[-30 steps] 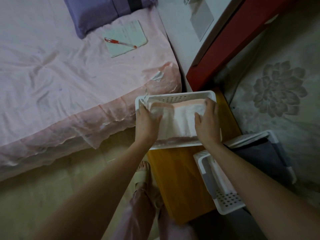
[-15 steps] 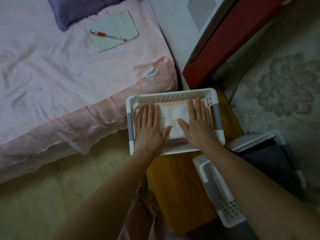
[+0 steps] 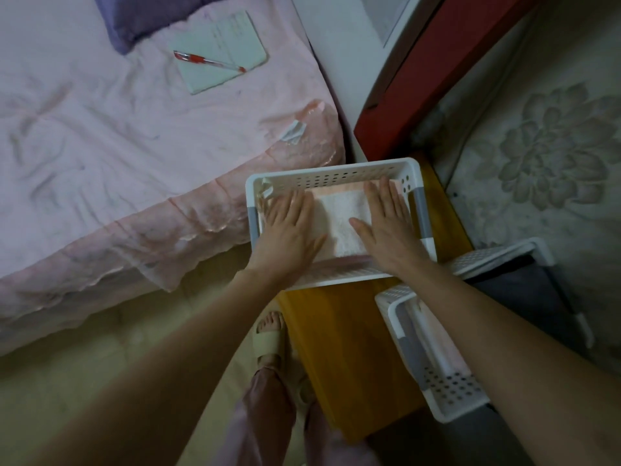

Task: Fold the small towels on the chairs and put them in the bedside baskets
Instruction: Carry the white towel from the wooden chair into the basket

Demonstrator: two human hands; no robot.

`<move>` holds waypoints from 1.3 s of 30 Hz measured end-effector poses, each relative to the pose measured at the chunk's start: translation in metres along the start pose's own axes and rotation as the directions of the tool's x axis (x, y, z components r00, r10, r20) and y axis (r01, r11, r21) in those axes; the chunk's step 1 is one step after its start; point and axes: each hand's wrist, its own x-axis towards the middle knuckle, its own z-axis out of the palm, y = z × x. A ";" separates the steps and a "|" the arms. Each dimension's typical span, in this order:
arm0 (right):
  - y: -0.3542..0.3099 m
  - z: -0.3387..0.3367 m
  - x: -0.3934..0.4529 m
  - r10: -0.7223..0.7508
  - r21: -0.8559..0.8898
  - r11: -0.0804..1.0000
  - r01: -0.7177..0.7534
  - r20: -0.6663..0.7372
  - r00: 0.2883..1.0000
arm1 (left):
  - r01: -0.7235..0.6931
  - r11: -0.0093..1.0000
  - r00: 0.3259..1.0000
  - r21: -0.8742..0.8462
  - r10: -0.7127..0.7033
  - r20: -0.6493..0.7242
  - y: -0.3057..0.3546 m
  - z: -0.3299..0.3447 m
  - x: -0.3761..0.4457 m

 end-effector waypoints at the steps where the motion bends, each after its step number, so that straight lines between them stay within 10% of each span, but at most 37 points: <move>1: -0.009 -0.004 -0.006 -0.037 -0.011 0.999 0.037 -0.046 0.998 | -0.026 1.000 0.990 -0.016 0.023 -0.139 -0.004 -0.009 -0.012; 4: -0.048 -0.010 -0.010 -0.266 -0.069 0.962 0.264 -0.029 0.964 | 0.150 0.900 0.887 -0.410 -0.305 -0.345 -0.019 -0.023 -0.039; 6: -0.075 -0.001 -0.002 -0.413 -0.142 0.899 0.414 0.037 0.910 | 0.251 0.584 0.875 -0.772 -0.477 -0.076 -0.028 -0.017 -0.041; 11: -0.103 0.042 0.025 -0.419 -0.312 0.846 0.432 0.111 0.901 | 0.190 0.341 0.919 -0.920 -0.391 0.045 -0.033 0.008 -0.029; 39: -0.027 0.008 0.034 -0.513 -0.435 0.733 0.523 0.152 0.845 | 0.270 0.469 0.877 -0.841 -0.479 0.014 -0.031 0.016 -0.026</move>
